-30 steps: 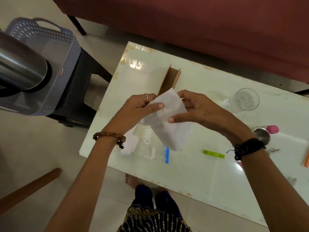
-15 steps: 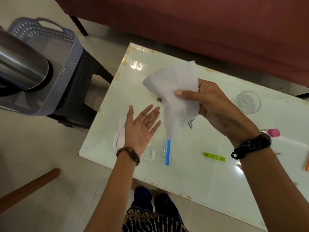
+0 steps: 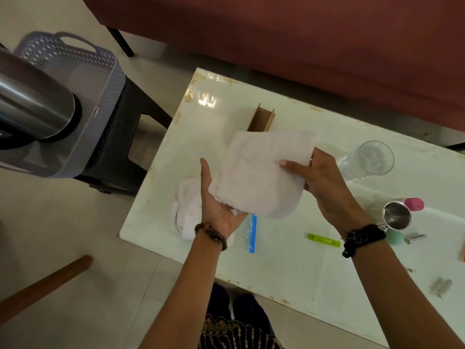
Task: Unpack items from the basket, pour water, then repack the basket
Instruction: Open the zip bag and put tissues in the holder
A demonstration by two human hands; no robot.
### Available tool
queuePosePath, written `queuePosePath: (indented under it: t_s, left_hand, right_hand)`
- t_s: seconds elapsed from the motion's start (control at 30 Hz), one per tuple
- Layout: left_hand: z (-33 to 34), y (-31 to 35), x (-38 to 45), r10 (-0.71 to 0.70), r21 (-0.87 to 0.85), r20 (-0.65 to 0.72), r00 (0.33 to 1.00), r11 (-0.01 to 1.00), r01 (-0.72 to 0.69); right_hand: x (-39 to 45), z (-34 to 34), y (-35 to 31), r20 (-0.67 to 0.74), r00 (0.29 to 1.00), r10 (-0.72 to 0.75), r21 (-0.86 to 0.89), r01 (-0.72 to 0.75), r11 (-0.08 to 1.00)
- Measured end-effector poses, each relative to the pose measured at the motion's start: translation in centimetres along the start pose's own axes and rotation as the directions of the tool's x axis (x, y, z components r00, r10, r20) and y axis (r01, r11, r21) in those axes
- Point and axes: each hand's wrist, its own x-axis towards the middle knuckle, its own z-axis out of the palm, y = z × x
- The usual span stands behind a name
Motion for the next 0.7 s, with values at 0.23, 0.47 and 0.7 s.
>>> queuePosePath:
  t_s: [0.23,0.47,0.7]
  left_hand:
    - [-1.0,0.0,0.4,-0.062,0.107,-0.042,0.997,0.992,0.066]
    - [0.5,-0.3,0.4,-0.045,-0.017,-0.002,0.999,0.999,0.045]
    - [1.1,-0.7,0.6,-0.051,-0.051,-0.118,0.992,0.998,0.045]
  right_hand:
    - [0.1,0.3,0.7,-0.036,0.991,-0.13,-0.242,0.118,0.963]
    - [-1.3,2.0,1.1,0.05,0.92,-0.389,-0.637,0.329,0.697]
    - [-3.2,4.4,2.2,0.328,0.888,-0.321,-0.814,0.438,0.382]
